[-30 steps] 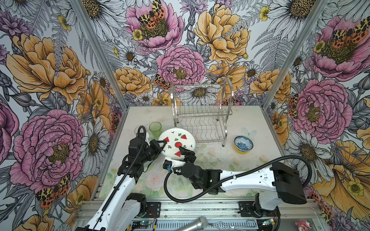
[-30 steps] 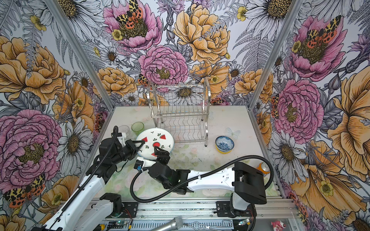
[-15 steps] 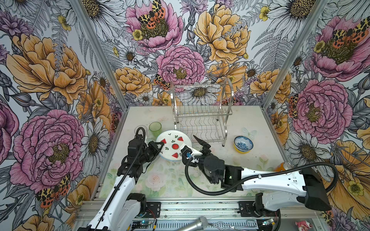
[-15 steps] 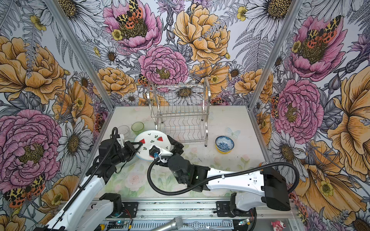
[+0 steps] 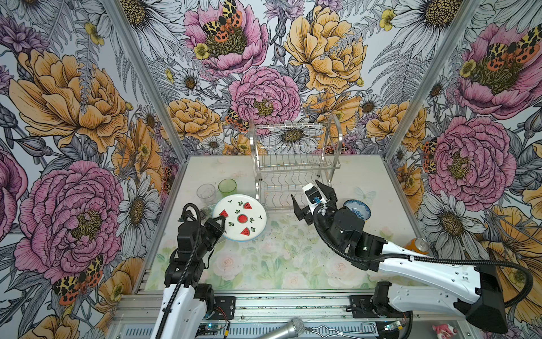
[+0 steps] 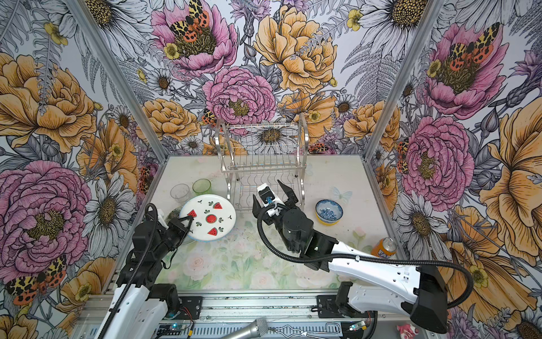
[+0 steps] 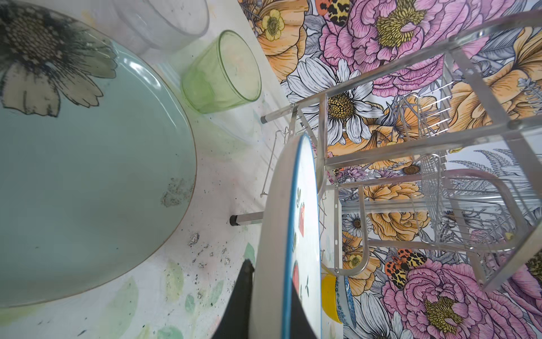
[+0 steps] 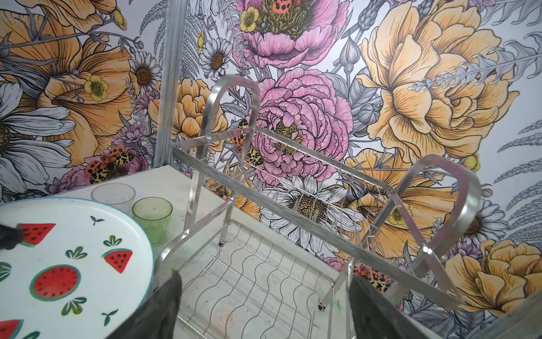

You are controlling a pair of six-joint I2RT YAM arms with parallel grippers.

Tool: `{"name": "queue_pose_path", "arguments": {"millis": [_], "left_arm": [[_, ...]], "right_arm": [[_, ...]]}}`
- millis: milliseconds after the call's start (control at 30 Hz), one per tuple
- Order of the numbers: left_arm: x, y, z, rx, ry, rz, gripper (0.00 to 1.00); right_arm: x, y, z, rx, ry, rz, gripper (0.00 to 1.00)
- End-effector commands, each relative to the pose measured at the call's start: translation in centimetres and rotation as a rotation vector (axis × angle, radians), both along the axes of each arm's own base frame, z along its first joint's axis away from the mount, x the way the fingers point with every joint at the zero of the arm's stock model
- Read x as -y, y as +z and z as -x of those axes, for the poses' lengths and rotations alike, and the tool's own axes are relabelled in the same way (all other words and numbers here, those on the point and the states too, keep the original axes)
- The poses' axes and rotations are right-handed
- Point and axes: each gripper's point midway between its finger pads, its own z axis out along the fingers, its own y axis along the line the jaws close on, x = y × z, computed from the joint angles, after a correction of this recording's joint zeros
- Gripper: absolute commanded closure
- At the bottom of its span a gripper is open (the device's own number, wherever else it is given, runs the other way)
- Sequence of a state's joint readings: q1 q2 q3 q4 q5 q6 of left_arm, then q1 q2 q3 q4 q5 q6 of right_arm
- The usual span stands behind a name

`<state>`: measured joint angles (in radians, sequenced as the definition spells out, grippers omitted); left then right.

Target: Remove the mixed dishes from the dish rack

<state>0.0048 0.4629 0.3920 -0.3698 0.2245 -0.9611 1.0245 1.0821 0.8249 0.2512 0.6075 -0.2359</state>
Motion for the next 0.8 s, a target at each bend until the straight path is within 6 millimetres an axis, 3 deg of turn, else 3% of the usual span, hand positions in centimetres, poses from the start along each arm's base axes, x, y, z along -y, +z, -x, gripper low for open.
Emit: {"name": "queue_pose_path", "arguments": {"millis": [0, 333, 533, 767], "left_arm": [[-1.7, 2.9, 0.1, 0.092, 0.076, -0.009, 1.00], [-4.8, 1.9, 0.3, 0.055, 0.218, -0.038, 1.00], [-6.9, -0.1, -0.2, 0.038, 0.321, -0.080, 1.00], [-7.8, -2.2, -0.7, -0.020, 0.357, -0.096, 1.00]], "right_arm": [[1.7, -0.4, -0.5, -0.034, -0.024, -0.062, 0.09], [4.8, -1.9, -0.3, -0.076, -0.040, -0.120, 0.09], [6.3, -2.4, 0.2, -0.086, -0.040, -0.150, 0.09], [7.4, -3.0, 0.8, -0.095, -0.045, -0.169, 0.10]]}}
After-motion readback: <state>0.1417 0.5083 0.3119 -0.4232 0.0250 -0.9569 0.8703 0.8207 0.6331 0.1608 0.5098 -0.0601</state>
